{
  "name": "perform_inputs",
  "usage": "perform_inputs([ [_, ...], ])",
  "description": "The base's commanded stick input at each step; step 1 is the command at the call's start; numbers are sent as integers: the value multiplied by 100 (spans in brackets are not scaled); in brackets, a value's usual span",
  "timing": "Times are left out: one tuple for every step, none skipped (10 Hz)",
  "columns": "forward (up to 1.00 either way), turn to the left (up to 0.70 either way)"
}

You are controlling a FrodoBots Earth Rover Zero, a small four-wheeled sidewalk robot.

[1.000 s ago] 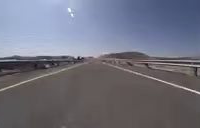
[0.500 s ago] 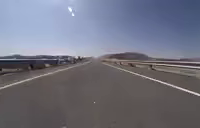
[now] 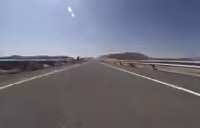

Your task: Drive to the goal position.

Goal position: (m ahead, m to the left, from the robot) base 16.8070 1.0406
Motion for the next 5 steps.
perform_inputs([
  [100,0],
  [100,0],
  [100,0],
  [100,0],
  [100,0],
])
